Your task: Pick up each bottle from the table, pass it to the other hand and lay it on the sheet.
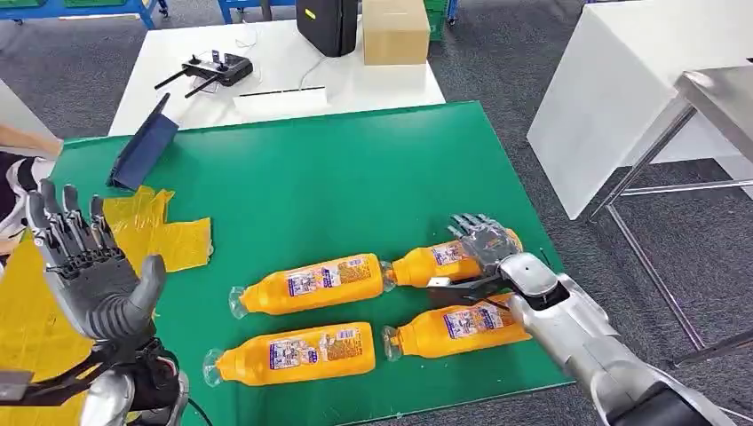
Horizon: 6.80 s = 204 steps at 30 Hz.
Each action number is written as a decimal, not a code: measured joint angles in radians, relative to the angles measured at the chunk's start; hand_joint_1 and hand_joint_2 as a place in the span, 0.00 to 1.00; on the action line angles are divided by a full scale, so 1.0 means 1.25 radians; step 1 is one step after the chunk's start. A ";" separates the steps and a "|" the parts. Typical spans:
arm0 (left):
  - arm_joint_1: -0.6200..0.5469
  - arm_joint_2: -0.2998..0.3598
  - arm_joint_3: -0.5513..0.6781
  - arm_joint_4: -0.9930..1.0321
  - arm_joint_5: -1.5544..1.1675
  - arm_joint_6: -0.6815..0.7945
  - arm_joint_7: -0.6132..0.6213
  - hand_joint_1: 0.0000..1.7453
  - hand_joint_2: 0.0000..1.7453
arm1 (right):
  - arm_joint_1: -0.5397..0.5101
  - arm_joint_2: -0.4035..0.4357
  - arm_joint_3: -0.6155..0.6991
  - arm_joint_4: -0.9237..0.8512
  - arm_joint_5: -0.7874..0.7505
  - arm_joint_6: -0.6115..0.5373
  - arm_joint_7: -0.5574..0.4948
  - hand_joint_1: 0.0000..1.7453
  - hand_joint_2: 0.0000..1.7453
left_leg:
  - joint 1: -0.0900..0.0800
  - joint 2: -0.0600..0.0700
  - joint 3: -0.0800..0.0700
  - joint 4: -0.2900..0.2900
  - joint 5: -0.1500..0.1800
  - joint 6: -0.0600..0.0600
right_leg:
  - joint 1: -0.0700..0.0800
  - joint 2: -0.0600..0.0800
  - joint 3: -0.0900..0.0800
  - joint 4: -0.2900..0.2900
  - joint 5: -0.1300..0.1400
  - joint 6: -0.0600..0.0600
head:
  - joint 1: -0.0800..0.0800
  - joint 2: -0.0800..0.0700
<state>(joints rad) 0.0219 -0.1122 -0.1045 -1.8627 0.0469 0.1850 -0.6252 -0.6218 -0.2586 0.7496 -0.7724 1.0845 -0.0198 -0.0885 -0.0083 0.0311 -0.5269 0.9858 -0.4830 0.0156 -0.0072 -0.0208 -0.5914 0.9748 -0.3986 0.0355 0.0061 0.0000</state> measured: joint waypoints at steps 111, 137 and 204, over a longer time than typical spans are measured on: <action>-0.187 0.063 -0.233 0.259 -0.031 -0.085 0.206 1.00 1.00 | 0.202 0.411 -0.053 -0.245 -0.609 -0.172 -0.189 1.00 1.00 | 0.001 -0.001 -0.002 0.000 0.001 -0.001 | 0.000 -0.002 -0.001 0.001 0.000 0.000 | 0.001 0.000; -0.182 0.126 -0.114 0.188 -0.637 0.315 0.275 1.00 1.00 | 0.356 0.309 -0.205 -0.483 -0.682 -0.215 -0.240 0.00 0.00 | 0.001 -0.001 -0.002 0.000 0.000 -0.001 | 0.000 -0.002 -0.002 0.000 0.000 0.000 | 0.000 0.000; -0.156 0.137 0.105 0.038 -0.352 0.399 0.013 0.00 0.00 | 0.708 -0.172 -0.330 -0.769 -0.175 -0.113 -0.007 0.00 1.00 | 0.000 0.001 -0.004 0.000 -0.003 0.002 | 0.000 0.000 -0.003 -0.002 -0.001 0.000 | 0.000 0.000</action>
<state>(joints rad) -0.1727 0.0595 0.0267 -1.8158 -0.3936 0.6833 -0.6090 0.2637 -0.4731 0.3376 -1.7342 0.8655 -0.1606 -0.0976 -0.0084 0.0319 -0.5320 0.9858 -0.4870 0.0182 -0.0070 -0.0213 -0.5954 0.9725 -0.3995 0.0356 0.0065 0.0000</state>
